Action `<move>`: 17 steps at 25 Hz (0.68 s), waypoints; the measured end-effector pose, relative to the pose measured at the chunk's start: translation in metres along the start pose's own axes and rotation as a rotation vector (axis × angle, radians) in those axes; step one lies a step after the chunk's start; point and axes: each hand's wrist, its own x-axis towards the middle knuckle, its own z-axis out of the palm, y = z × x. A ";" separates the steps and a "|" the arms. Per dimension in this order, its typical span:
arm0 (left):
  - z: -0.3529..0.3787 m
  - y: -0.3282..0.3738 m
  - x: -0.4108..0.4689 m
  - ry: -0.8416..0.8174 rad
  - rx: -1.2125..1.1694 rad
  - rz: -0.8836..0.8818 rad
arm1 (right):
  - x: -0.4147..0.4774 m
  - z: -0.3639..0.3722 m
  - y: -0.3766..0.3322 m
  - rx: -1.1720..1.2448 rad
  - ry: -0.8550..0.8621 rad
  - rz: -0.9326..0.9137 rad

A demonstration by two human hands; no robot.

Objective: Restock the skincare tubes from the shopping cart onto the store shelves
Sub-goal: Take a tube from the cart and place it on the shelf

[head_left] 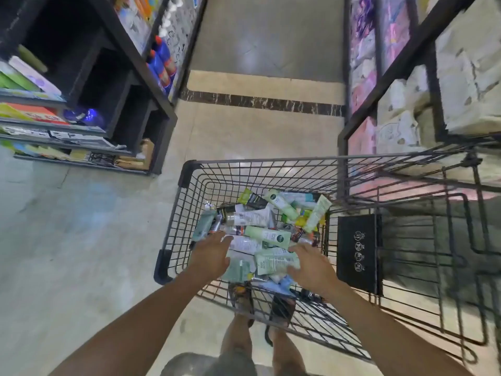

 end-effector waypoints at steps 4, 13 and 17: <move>0.019 -0.017 0.026 -0.097 0.084 0.020 | 0.014 0.033 -0.005 0.060 -0.040 0.037; 0.093 -0.017 0.050 -0.249 0.300 0.237 | 0.035 0.080 -0.003 0.097 -0.128 0.095; 0.105 -0.008 0.055 -0.228 0.212 0.246 | 0.037 0.092 0.001 0.164 -0.121 0.116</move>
